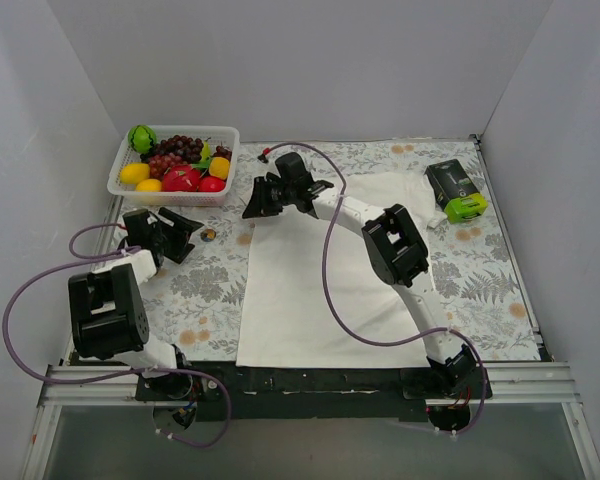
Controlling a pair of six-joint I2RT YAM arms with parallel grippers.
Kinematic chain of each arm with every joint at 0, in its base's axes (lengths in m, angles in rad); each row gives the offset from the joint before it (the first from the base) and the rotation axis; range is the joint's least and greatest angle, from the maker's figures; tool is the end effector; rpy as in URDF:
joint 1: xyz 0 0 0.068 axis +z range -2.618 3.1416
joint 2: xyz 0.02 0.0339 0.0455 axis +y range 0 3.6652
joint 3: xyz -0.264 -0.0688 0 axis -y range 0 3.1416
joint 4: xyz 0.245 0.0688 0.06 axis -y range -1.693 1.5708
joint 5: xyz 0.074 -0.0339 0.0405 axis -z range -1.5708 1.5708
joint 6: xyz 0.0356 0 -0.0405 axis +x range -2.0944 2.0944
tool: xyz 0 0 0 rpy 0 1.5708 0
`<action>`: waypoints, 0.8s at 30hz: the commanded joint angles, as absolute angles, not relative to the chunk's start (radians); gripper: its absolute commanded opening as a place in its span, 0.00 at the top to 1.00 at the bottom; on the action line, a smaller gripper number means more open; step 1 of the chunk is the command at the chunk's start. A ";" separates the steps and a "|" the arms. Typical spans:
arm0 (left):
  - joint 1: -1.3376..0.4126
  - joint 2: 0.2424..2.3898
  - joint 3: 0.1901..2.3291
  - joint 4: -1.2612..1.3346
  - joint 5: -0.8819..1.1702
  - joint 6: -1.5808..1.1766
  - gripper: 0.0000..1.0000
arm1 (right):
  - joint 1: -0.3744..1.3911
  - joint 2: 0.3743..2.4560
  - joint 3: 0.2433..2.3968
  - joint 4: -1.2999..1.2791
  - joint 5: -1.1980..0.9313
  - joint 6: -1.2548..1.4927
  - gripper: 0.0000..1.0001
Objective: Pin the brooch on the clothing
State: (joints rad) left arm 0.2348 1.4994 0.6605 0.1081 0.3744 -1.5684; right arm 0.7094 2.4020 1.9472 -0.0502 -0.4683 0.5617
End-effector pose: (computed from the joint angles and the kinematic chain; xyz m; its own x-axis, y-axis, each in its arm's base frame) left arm 0.2844 0.0546 0.1632 -0.0499 -0.9689 0.2423 -0.6490 -0.1530 -0.7452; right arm 0.4099 0.3731 0.1865 -0.7799 -0.0432 -0.6244 -0.5501 0.5231 0.6510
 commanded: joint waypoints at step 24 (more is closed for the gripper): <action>0.173 1.793 0.824 0.114 0.351 -1.485 0.61 | 0.745 2.707 2.178 0.291 -0.630 0.956 0.99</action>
State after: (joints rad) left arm 0.1989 1.7813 0.8070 0.2005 0.3916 -1.5402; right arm 0.7357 2.6923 2.1376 0.2203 -0.6102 0.9127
